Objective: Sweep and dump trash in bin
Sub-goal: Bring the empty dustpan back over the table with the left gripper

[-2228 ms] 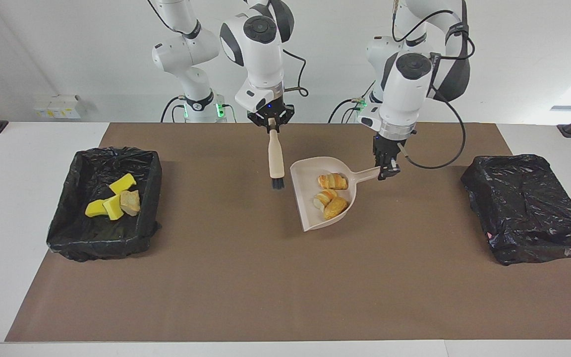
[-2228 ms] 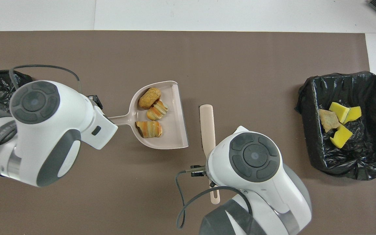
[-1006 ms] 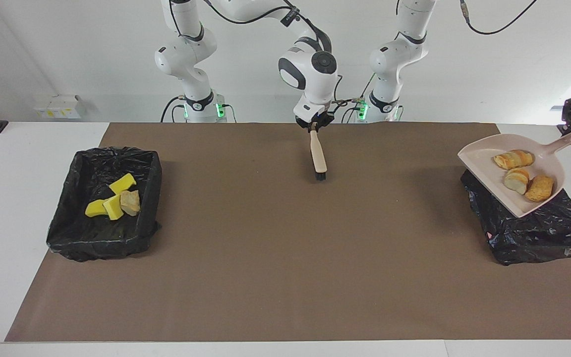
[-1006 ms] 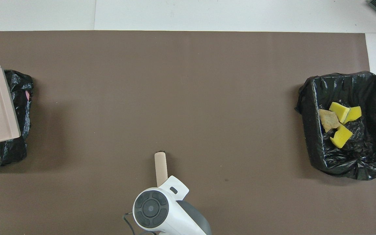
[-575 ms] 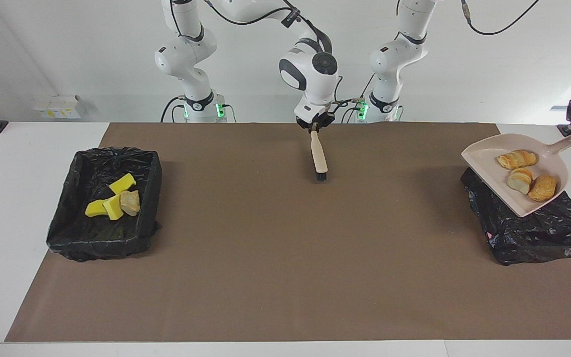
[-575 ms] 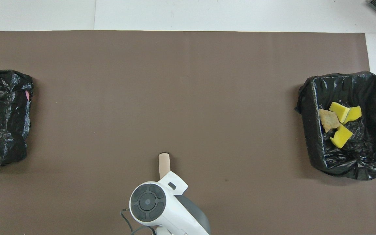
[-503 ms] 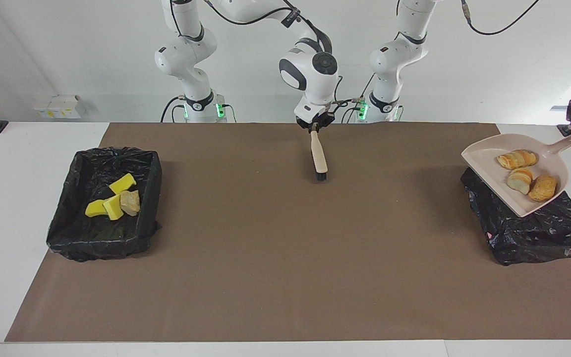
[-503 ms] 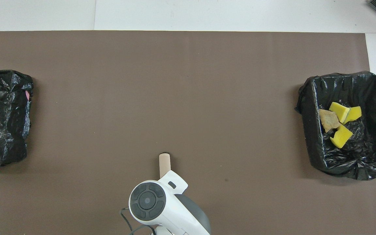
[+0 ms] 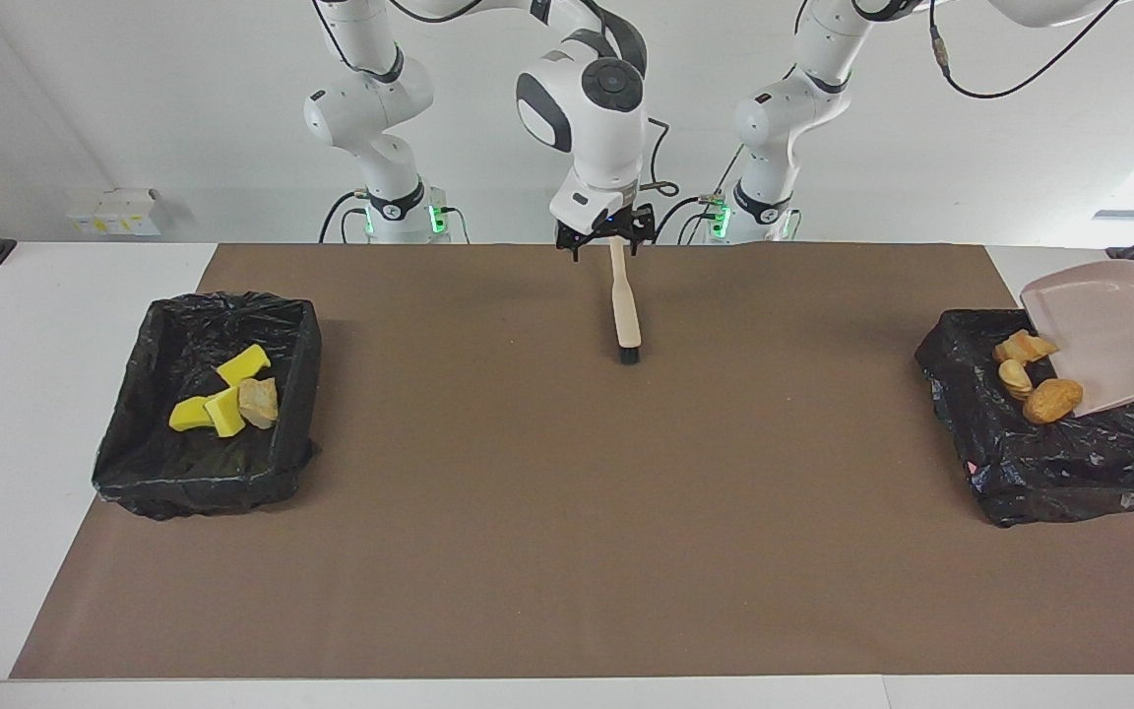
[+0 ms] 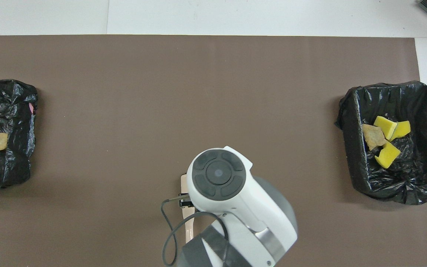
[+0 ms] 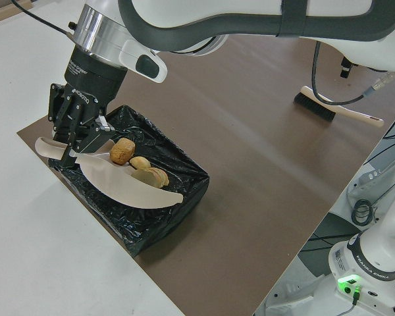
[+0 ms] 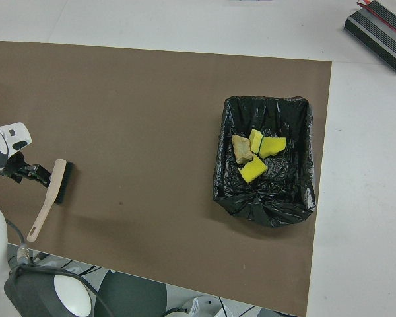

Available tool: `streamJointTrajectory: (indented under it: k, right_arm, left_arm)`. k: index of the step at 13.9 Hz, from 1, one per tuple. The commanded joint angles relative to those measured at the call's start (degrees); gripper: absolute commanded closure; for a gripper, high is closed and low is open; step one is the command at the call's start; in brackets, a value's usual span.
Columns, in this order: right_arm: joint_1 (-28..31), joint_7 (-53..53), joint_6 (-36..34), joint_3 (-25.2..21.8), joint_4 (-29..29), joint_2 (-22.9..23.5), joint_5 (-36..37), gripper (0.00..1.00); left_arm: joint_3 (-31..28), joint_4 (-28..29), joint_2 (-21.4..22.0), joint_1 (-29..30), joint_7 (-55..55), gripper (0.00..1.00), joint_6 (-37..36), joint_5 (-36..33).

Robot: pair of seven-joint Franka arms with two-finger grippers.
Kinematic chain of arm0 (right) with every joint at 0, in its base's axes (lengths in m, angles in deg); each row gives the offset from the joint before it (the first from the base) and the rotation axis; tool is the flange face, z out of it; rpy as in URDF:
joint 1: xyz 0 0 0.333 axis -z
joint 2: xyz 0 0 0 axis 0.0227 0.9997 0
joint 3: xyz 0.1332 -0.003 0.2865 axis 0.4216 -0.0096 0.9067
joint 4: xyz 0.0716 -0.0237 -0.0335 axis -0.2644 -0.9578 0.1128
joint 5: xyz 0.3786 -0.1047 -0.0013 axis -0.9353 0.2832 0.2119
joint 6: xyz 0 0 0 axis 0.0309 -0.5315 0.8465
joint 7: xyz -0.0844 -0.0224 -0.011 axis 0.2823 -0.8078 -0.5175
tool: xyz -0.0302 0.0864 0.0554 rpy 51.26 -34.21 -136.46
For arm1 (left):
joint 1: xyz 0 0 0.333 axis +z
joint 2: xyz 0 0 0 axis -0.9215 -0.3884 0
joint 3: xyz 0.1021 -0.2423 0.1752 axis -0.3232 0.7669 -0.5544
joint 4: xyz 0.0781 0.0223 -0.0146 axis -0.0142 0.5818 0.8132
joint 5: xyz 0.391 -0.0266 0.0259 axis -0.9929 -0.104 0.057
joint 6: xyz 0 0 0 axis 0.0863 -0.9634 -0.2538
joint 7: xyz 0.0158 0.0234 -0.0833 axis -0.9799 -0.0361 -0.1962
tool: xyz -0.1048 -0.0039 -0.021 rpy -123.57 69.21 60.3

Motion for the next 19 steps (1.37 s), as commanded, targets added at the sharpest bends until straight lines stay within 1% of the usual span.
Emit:
streamJointTrajectory:
  k: [1,3,5,7,8,10,12,14,16,17,18,19]
  right_arm:
    - [4.9,7.9,-5.1,0.4,5.1,0.2,3.3,0.00]
    - [10.0,16.7,-8.0,0.3,8.2,-0.2,4.9,0.00]
    - [15.9,24.6,-8.3,0.3,8.5,-1.1,6.6,0.00]
    - [20.7,31.6,-8.3,0.3,8.5,-1.6,10.2,0.00]
    - [22.6,34.8,-8.2,0.3,8.6,-1.6,11.6,0.00]
    - [26.5,38.8,-7.4,0.3,9.3,-1.5,11.8,0.00]
    - [30.2,39.7,-6.7,0.1,9.3,-1.6,12.1,0.00]
    - [32.6,39.2,-4.6,-0.6,9.7,-1.6,11.8,0.00]
    - [35.3,37.1,-3.6,-0.5,10.0,-1.6,11.7,0.00]
    - [36.0,35.8,-3.7,-0.6,10.0,-1.8,11.2,0.00]
    - [37.3,34.9,-4.0,-0.5,9.7,-3.1,10.6,0.00]
    - [38.1,33.3,-4.5,-0.5,9.2,-4.4,10.2,0.00]
  left_arm:
    - [-0.6,-1.5,0.4,-0.9,-0.2,1.00,0.8,-3.6]
    - [-0.5,-3.8,0.5,-2.0,-0.3,1.00,-0.2,-4.1]
    - [0.4,-4.2,1.7,-2.7,-2.2,1.00,-0.6,-1.1]
    - [0.9,-5.2,1.7,-7.2,-6.8,1.00,-5.5,1.8]
    - [1.1,-6.0,1.5,-9.8,-10.9,1.00,-7.9,3.0]
    - [1.1,-6.1,1.6,-13.2,-18.9,1.00,-11.7,9.5]
    - [1.2,-5.5,2.2,-17.1,-28.1,1.00,-15.6,13.5]
    - [1.4,-4.3,2.6,-22.1,-41.2,1.00,-19.8,17.8]
    - [1.4,-1.7,3.7,-26.6,-54.0,1.00,-22.3,22.2]
    - [1.4,0.2,4.4,-28.6,-59.2,1.00,-22.6,24.4]
    - [1.4,2.5,5.1,-31.5,-66.3,1.00,-22.1,26.8]
    - [1.5,4.1,4.9,-34.7,-74.4,1.00,-21.6,28.2]
